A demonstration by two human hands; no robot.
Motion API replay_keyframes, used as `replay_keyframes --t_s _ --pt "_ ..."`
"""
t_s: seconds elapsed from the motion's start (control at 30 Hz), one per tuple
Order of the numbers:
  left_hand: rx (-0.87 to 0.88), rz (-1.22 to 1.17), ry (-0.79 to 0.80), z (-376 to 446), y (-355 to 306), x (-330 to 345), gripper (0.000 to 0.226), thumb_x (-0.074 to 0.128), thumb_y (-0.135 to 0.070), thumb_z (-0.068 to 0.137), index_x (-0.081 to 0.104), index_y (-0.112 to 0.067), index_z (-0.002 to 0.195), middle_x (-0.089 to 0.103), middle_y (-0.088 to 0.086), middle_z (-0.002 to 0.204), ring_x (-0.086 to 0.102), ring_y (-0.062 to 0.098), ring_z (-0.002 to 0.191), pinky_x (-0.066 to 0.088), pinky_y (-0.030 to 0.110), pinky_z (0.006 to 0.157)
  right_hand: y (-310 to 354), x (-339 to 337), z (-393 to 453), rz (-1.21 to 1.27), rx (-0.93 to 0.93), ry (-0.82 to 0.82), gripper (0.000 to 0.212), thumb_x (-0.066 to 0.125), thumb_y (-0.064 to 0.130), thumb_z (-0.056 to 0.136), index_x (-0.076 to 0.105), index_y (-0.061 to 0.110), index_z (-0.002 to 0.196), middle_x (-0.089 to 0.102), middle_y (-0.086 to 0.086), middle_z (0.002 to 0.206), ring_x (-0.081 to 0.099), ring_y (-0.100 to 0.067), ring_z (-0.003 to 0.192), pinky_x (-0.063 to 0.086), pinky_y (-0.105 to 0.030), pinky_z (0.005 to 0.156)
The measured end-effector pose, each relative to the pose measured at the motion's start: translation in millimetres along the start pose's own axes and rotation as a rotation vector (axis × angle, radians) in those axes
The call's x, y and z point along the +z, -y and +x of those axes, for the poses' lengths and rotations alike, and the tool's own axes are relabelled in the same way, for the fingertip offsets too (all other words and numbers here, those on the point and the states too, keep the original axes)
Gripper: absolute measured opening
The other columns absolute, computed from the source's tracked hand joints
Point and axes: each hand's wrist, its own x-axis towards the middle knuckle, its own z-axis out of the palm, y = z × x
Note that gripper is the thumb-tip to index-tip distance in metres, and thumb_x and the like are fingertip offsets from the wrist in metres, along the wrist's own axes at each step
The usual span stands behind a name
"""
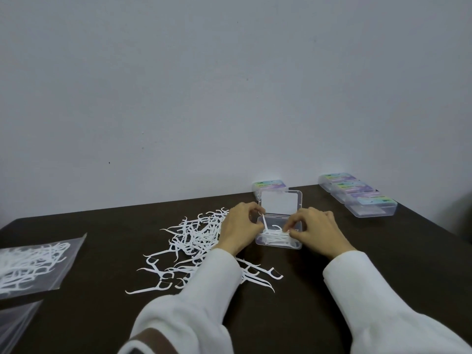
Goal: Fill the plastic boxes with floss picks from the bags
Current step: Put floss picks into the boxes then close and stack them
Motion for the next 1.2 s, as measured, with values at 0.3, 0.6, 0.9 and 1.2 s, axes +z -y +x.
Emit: replay_keyframes --t_s 0.3,0.6,0.9,1.2 --pt "0.031 0.207 -0.094 -2 -6 0 0.016 0.065 -0.019 0.082 0.07 -0.028 0.095 0.069 -0.01 0.092 0.063 0.01 0.087 0.043 0.024 0.072 1 -3 -1 0.032 0.002 0.056 0.017 0.055 0.02 0.088 0.066 0.031 0.094 0.055 0.016 0.089 0.044 -0.002 0.087 0.025 -0.034 0.098" --pt "0.233 0.547 -0.165 -2 -7 0 0.015 0.055 -0.022 0.092 0.064 -0.023 0.104 0.068 -0.003 0.099 0.061 0.017 0.093 0.026 0.031 0.099 2 0 -1 0.04 -0.019 0.073 0.017 0.055 0.021 0.088 0.064 0.033 0.095 0.061 0.014 0.094 0.046 0.001 0.075 0.024 -0.031 0.093" --pt "0.214 0.66 -0.099 1 -15 -10 0.015 0.057 -0.02 0.092 0.063 -0.021 0.106 0.069 -0.001 0.102 0.061 0.018 0.098 0.028 0.034 0.104 0 1 -2 -0.001 -0.027 0.02 0.009 0.057 0.038 0.089 0.064 0.035 0.093 0.06 0.017 0.088 0.048 -0.002 0.08 0.023 -0.029 0.087" --pt "0.238 0.704 -0.094 3 -21 -21 0.015 0.058 -0.024 0.092 0.066 -0.028 0.104 0.067 -0.008 0.1 0.061 0.013 0.102 -0.005 0.048 0.115 0 2 -1 -0.001 -0.011 0.018 0.009 0.057 0.034 0.09 0.065 0.033 0.095 0.059 0.014 0.09 0.049 -0.003 0.081 0.025 -0.031 0.093"
